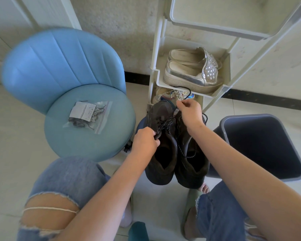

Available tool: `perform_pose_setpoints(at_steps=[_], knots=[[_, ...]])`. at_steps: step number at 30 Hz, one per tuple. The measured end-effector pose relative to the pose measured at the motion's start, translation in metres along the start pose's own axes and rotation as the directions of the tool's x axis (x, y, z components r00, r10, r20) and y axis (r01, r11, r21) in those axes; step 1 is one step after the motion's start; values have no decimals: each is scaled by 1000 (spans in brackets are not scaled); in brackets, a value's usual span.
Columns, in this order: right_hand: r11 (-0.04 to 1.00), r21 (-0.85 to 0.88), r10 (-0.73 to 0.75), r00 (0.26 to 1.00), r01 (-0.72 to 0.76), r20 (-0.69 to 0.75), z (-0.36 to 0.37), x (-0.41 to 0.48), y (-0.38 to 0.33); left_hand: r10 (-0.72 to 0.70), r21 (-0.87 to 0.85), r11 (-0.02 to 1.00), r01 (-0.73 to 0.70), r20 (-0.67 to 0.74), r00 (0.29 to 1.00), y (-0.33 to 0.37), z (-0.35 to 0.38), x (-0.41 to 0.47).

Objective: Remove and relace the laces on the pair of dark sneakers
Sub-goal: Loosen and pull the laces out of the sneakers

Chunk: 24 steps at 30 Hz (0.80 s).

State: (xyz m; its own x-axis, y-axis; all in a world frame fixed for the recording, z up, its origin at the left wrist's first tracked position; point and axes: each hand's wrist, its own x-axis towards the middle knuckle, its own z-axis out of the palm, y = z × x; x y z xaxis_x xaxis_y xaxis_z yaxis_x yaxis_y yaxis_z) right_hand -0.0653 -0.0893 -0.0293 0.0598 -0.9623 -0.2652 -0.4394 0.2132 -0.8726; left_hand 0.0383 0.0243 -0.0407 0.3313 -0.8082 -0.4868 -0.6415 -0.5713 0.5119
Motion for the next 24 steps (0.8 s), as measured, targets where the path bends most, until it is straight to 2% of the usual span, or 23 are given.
perform_pose_setpoints(at_steps=[2, 4, 6, 8, 14, 16, 20, 24], knots=[[937, -269, -192, 972, 222, 134, 0, 1, 5, 14, 5, 1000, -14, -21, 1000, 0, 0, -1], [746, -464, -341, 873, 478, 349, 2, -1, 8, 9, -13, 1000, -9, -26, 1000, 0, 0, -3], [604, -524, -335, 788, 600, 517, 2, -5, 8, 14, -29, 999, -15, -30, 999, 1, -1, -4], [541, -518, -271, 721, 662, 638, -1, -7, 7, 32, -29, 999, -33, -31, 999, 1, -2, -4], [597, -485, -128, 673, 639, 729, -3, -8, 9, 60, -12, 998, -61, -38, 997, 0, -1, -3], [586, -500, -74, 656, 638, 751, 0, -9, 11, 65, -1, 998, -65, -48, 997, 1, -1, -3], [579, -487, -155, 675, 653, 721, 2, -5, 12, 67, 13, 998, -67, -27, 997, 2, -3, -4], [601, -495, -162, 702, 628, 693, 5, -1, 13, 54, 7, 999, -54, -40, 998, 1, -2, -5]])
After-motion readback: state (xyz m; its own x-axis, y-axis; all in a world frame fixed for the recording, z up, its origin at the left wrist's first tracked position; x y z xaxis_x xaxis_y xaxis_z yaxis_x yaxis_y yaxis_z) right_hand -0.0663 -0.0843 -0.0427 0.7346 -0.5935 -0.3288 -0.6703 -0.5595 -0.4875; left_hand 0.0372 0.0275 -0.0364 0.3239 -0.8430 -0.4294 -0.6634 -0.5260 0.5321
